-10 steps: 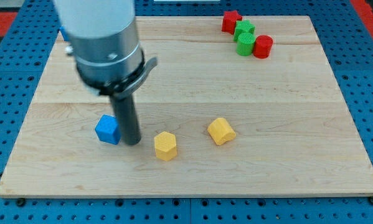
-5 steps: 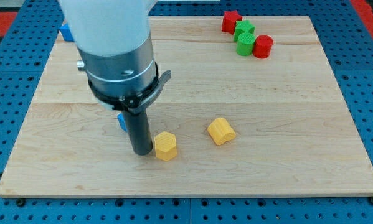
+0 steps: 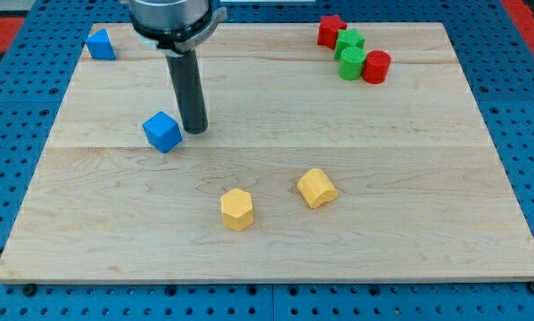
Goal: Move the blue cube bottom right of the blue triangle
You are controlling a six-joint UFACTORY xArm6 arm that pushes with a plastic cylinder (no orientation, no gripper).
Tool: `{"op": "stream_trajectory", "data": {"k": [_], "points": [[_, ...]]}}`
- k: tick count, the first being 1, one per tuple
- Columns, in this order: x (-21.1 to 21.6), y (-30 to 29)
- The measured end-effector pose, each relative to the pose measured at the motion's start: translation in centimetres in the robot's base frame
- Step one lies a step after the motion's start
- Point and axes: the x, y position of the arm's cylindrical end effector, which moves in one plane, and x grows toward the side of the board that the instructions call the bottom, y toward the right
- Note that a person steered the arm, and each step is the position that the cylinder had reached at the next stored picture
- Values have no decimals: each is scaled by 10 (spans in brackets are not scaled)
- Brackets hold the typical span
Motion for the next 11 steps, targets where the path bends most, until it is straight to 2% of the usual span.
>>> {"op": "stream_trajectory", "data": {"k": [1, 2, 3, 4, 5, 6, 8, 10, 11], "points": [[27, -11], [10, -90], [-36, -95], [-35, -63], [-11, -42], [-29, -10], [-85, -73], [-134, -110], [-135, -62]]}}
